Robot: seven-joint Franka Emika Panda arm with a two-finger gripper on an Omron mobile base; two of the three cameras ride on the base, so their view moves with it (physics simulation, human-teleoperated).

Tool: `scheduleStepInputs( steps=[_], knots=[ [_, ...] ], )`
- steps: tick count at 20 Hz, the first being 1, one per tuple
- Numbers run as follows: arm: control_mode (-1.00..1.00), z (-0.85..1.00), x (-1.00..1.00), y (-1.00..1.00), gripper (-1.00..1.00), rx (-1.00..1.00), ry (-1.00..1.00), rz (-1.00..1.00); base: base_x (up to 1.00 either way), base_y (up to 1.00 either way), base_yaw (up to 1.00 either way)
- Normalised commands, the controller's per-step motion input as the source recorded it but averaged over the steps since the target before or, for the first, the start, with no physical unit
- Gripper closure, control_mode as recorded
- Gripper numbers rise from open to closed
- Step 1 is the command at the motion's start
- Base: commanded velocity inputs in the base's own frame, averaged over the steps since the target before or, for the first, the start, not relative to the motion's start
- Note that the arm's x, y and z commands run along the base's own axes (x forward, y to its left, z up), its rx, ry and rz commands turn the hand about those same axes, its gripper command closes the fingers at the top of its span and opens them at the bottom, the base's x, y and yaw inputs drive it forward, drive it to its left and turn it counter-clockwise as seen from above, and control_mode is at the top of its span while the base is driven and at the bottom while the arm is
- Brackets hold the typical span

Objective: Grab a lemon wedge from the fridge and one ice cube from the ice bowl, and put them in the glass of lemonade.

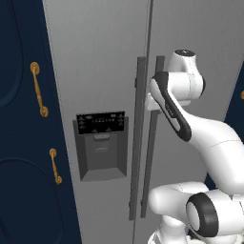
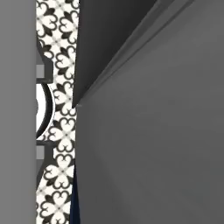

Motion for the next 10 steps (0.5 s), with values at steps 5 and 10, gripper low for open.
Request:
scheduleStepInputs(
  steps=[5,10],
  knots=[
    [-1.0,-0.03,-0.27,-0.01,-1.0,0.0,0.05,-0.04,0.0,0.0,0.0],
    [-1.0,-0.18,-0.76,0.2,-1.0,0.0,0.02,0.18,0.0,0.0,0.0]
  ],
)
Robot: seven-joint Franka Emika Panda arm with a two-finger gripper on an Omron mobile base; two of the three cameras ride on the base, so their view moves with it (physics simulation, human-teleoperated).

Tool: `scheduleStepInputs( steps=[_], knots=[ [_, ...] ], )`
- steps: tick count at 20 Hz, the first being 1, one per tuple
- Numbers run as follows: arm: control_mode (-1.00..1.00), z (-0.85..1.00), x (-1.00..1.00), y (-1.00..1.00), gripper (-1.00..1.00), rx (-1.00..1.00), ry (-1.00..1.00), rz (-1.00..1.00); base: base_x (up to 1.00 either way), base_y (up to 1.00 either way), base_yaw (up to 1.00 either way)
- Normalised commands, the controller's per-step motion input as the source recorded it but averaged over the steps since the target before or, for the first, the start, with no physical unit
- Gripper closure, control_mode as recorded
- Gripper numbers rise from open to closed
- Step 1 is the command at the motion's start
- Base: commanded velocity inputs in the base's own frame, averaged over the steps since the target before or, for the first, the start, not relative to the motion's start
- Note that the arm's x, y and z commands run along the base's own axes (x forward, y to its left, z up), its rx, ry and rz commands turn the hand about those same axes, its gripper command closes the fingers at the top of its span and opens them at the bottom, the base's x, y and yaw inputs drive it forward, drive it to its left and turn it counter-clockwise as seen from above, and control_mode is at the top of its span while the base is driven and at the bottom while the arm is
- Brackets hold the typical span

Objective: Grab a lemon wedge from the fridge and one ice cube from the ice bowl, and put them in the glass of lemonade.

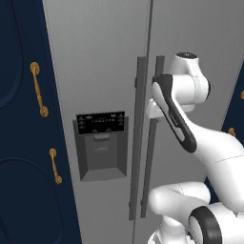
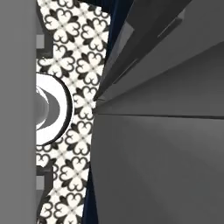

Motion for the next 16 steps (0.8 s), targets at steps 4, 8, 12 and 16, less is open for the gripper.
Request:
scheduleStepInputs(
  steps=[4,8,12,16],
  knots=[
    [-1.0,-0.45,-0.39,0.2,-1.0,0.02,0.0,0.81,0.0,0.0,0.0],
    [-1.0,-0.18,-0.12,0.04,-1.0,0.0,-0.02,0.38,0.0,0.0,0.0],
    [-1.0,0.0,0.0,0.0,-1.0,0.0,0.0,0.0,0.0,0.0,0.0],
    [-1.0,0.0,0.0,0.0,-1.0,0.0,0.0,0.0,0.0,0.0,0.0]
  ],
)
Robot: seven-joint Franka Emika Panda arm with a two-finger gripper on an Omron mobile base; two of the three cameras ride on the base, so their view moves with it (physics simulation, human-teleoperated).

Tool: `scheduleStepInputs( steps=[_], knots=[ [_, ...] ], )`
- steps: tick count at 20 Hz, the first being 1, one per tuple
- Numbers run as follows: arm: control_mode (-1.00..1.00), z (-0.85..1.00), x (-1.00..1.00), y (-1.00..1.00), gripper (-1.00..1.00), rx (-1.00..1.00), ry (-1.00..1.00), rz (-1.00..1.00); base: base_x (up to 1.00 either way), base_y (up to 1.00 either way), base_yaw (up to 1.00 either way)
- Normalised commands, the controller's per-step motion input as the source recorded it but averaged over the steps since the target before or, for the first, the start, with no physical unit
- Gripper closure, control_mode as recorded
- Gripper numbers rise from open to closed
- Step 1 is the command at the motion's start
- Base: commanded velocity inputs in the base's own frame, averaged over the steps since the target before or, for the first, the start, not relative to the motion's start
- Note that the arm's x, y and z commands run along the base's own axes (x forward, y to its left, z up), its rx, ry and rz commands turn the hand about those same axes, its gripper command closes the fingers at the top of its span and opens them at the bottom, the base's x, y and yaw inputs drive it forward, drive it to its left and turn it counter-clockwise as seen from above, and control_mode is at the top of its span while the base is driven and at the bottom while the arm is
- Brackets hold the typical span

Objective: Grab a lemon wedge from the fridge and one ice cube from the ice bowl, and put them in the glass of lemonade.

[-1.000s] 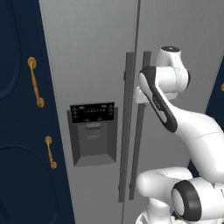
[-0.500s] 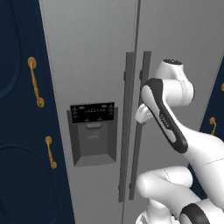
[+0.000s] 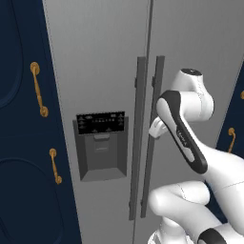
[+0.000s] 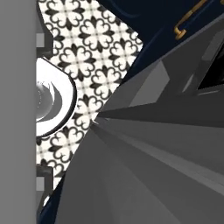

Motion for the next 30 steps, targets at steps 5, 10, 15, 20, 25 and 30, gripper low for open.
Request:
scheduleStepInputs(
  steps=[5,10,15,20,25,30],
  knots=[
    [-1.0,0.0,-0.3,0.01,-1.0,0.0,0.0,0.01,0.0,0.0,0.0],
    [1.0,0.0,0.0,0.0,-1.0,0.0,0.0,0.0,-0.9,0.22,0.52],
    [1.0,0.0,0.0,0.0,-1.0,0.0,0.0,0.0,-0.12,0.39,0.88],
    [1.0,0.0,0.0,0.0,-1.0,0.0,0.0,0.0,0.34,0.3,0.75],
    [1.0,0.0,0.0,0.0,-1.0,0.0,0.0,0.0,1.0,0.02,0.51],
    [1.0,0.0,0.0,0.0,-1.0,0.0,0.0,0.0,0.99,0.1,0.58]
  ],
)
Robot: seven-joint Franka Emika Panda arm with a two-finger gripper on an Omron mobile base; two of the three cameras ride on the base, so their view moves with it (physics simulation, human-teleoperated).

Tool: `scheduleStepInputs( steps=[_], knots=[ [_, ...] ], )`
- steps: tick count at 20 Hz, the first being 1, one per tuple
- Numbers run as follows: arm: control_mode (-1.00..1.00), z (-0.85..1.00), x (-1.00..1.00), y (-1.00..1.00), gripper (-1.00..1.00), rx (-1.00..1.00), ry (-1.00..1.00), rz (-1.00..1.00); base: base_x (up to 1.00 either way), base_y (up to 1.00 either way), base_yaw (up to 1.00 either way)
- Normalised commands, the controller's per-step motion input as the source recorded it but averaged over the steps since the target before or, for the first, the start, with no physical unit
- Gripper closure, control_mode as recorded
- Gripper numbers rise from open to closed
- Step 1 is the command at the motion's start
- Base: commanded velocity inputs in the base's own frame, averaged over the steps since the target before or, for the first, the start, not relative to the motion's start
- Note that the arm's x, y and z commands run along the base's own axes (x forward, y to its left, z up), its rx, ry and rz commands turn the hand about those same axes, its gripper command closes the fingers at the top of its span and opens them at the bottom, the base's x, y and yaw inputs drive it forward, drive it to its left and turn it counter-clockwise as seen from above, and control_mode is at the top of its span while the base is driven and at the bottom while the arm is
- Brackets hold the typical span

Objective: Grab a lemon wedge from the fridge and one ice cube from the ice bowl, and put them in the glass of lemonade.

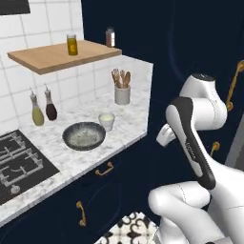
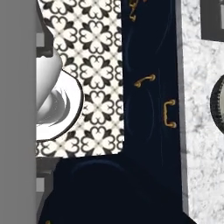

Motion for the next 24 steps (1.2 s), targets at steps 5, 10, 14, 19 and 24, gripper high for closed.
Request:
scheduleStepInputs(
  steps=[5,10,14,19,24],
  knots=[
    [1.0,0.0,0.0,0.0,-1.0,0.0,0.0,0.0,1.0,0.01,0.49],
    [1.0,0.0,0.0,0.0,-1.0,0.0,0.0,0.0,0.68,-0.05,0.12],
    [1.0,0.0,0.0,0.0,-1.0,0.0,0.0,0.0,0.5,-0.6,0.34],
    [1.0,0.0,0.0,0.0,-1.0,0.0,0.0,0.0,0.75,-0.01,0.12],
    [-1.0,-0.33,0.56,0.39,-1.0,-0.05,0.03,-0.03,0.37,0.12,0.0]
  ],
)
